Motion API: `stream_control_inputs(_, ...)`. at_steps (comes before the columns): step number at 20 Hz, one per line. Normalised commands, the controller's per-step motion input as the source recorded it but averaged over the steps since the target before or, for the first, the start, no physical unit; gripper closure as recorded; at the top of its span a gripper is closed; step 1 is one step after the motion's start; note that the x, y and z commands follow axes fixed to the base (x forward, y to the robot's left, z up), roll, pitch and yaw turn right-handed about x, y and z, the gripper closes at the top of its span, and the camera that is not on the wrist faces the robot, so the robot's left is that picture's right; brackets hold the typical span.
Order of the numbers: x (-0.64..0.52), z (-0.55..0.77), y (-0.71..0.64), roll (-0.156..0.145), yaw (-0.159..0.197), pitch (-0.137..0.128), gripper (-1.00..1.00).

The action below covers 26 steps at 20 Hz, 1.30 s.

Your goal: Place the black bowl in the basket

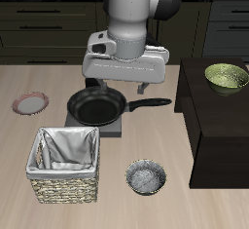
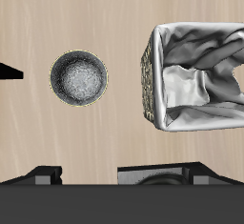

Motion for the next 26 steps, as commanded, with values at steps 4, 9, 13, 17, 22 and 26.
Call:
stream_control_inputs(4, 0.29, -0.03, 0.13, 0.011, -0.012, 0.005, -1.00)
stream_control_inputs(9, 0.12, -0.09, 0.15, 0.007, 0.012, 0.001, -1.00)
stream_control_inputs(13, 0.14, -0.01, 0.09, 0.001, -0.029, 0.015, -1.00)
stream_control_inputs(17, 0.15, 0.01, 0.05, -0.022, -0.010, -0.008, -1.00)
stream_control_inputs(22, 0.08, 0.01, -0.01, -0.006, 0.008, -0.020, -1.00)
stream_control_inputs(26, 0.15, -0.07, 0.03, 0.007, -0.009, 0.009, -1.00)
